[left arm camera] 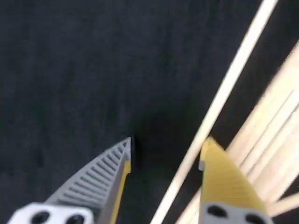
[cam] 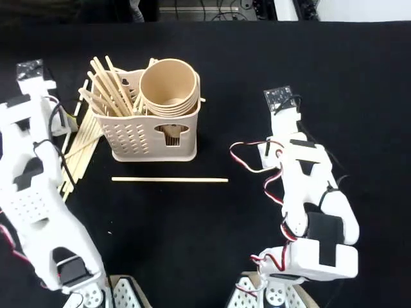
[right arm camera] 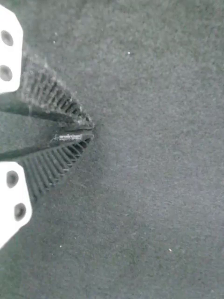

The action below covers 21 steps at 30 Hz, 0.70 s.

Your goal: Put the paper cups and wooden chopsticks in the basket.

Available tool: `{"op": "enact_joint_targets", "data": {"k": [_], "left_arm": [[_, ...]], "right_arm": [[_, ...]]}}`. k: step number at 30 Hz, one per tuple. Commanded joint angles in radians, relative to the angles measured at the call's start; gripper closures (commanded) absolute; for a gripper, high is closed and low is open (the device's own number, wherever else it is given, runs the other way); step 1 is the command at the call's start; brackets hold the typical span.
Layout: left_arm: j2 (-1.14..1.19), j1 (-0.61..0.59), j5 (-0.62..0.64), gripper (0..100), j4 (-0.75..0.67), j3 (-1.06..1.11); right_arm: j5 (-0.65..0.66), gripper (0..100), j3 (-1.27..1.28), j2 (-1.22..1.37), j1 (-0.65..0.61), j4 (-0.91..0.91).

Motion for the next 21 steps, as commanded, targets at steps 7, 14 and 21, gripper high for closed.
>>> {"op": "enact_joint_targets", "data": {"k": [7, 14, 21], "left_arm": [[0.25, 0.018, -0.006, 98, 0.175, -0.334], [0.25, 0.004, -0.061, 97, 0.347, -0.433], [0.25, -0.074, -0.083, 97, 0.629, -0.697]], "right_arm": [[0.012, 98.6, -0.004, -0.045, -0.015, -0.008], [0.012, 98.6, -0.004, -0.045, -0.015, -0.008], [0.012, 98.6, -0.004, -0.045, -0.015, -0.008]]}}
